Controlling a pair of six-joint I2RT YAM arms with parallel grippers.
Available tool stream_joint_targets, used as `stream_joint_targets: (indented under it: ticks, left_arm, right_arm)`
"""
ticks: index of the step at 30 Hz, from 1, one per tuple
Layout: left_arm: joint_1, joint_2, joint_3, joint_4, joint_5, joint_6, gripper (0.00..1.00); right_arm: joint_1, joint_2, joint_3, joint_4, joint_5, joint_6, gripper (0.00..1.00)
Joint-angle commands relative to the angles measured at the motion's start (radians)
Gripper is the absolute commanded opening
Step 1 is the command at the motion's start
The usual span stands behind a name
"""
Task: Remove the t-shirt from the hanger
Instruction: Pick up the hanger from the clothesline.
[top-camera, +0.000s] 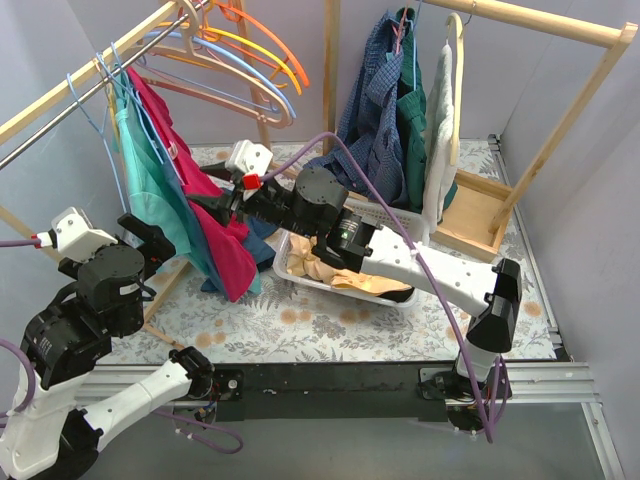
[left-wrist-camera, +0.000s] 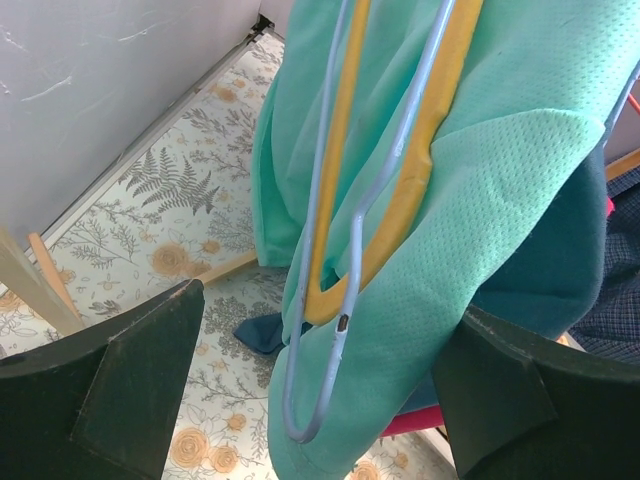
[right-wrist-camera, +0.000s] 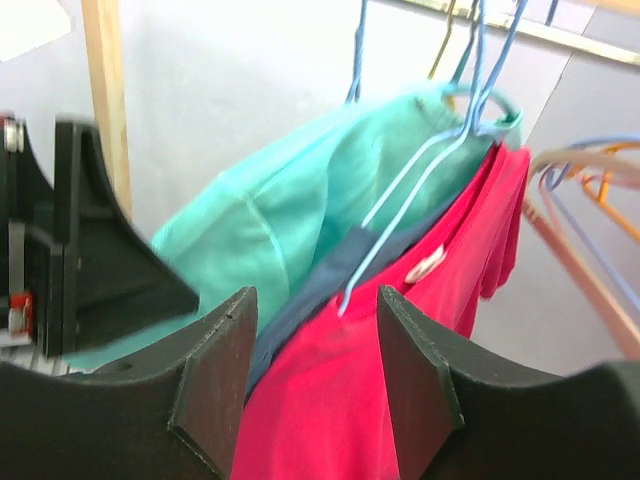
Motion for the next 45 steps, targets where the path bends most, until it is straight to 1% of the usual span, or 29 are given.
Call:
stream_joint_targets:
  ticks: [1, 3, 7, 13, 23, 25, 29, 31, 32, 35, 41, 45]
  left_arm:
    - [-0.005, -0.002, -0.004, -0.028, -0.029, -0.019, 0.86]
    - [-0.005, -0.004, -0.004, -0.028, -0.026, -0.020, 0.86]
    - [-0.005, -0.004, -0.001, -0.030, -0.019, -0.020, 0.86]
    - [-0.005, -0.009, 0.002, -0.025, -0.012, -0.014, 0.87]
    - [-0.005, -0.030, -0.002, -0.027, -0.010, -0.014, 0.87]
    - [-0.005, -0.033, -0.004, -0.027, -0.010, -0.014, 0.87]
    - [-0.005, -0.035, -0.005, -0.028, -0.009, -0.011, 0.87]
    - [-0.005, -0.033, -0.004, -0.025, -0.012, -0.010, 0.87]
    - [-0.005, -0.035, -0.004, -0.025, -0.012, -0.008, 0.88]
    - [-0.005, -0.035, -0.001, -0.027, -0.015, -0.008, 0.88]
    - [-0.005, -0.039, -0.005, -0.030, -0.010, -0.011, 0.88]
    - [-0.005, -0.041, -0.005, -0.033, -0.009, -0.013, 0.88]
  right_arm:
    - [-0.021, 0.061, 0.144, -0.027, 0.005, 0.005, 0.57]
    - [-0.028, 0.104, 0.211, -0.054, 0.002, 0.014, 0.56]
    - [-0.034, 0.150, 0.254, -0.083, 0.014, 0.028, 0.54]
    - [-0.034, 0.189, 0.259, -0.113, 0.033, 0.046, 0.52]
    - [-0.034, 0.207, 0.270, -0.173, 0.036, 0.077, 0.52]
    - [-0.032, 0.215, 0.282, -0.195, 0.077, 0.085, 0.52]
    - [-0.014, 0.239, 0.345, -0.309, 0.145, 0.082, 0.53]
    - [0.005, 0.241, 0.363, -0.328, 0.171, 0.080, 0.53]
    - [0.011, 0.233, 0.359, -0.357, 0.169, 0.080, 0.52]
    - [0.028, 0.197, 0.302, -0.345, 0.151, 0.094, 0.54]
    - [0.037, 0.196, 0.298, -0.383, 0.153, 0.118, 0.54]
    - [0.061, 0.149, 0.226, -0.354, 0.188, 0.117, 0.54]
